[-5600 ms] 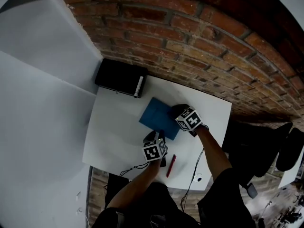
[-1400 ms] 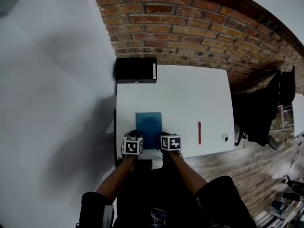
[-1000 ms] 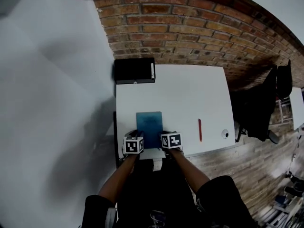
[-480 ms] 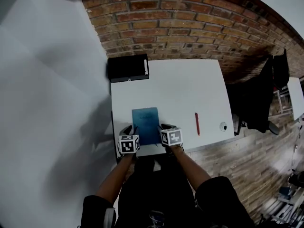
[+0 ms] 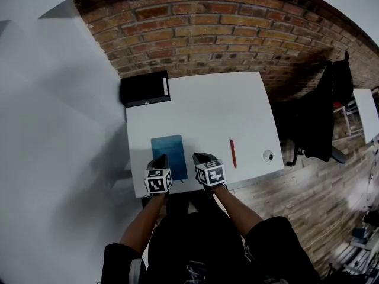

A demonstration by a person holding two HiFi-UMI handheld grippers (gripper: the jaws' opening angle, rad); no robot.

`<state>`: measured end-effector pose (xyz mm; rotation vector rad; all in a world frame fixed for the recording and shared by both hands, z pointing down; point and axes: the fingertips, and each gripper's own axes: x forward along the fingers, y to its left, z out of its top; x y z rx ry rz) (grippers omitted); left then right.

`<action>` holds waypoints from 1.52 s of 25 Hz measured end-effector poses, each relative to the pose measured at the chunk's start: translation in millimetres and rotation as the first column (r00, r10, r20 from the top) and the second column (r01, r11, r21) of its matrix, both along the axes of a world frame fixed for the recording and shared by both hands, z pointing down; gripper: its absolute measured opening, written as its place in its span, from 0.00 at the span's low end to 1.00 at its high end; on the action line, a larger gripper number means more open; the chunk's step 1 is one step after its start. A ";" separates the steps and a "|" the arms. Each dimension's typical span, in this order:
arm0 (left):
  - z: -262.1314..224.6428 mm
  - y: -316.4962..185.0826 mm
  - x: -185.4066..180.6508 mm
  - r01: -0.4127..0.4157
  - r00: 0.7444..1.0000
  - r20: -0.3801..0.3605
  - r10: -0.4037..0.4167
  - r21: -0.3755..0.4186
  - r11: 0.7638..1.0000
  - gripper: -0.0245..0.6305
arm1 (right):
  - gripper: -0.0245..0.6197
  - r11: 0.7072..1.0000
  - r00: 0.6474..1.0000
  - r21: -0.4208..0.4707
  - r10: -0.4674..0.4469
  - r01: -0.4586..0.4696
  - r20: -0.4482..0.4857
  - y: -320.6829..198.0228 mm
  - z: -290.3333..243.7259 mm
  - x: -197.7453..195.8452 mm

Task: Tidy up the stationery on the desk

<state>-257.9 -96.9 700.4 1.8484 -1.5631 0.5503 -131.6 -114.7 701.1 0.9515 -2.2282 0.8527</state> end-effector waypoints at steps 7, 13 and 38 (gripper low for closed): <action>-2.9 -5.6 44.0 -0.048 0.999 -0.017 0.048 -0.003 0.999 0.06 | 0.07 0.991 0.999 0.126 0.032 -0.036 0.028 -11.4 -23.5 38.3; -2.3 -3.8 78.6 -0.116 0.993 -0.015 0.116 -0.011 0.993 0.06 | 0.08 0.970 0.995 0.221 0.091 -0.096 0.031 -14.8 -33.2 81.7; -18.7 -1.6 178.4 -0.235 0.972 -0.024 0.236 0.031 0.972 0.06 | 0.15 0.945 0.976 0.276 0.201 -0.173 -0.078 -13.8 5.7 205.0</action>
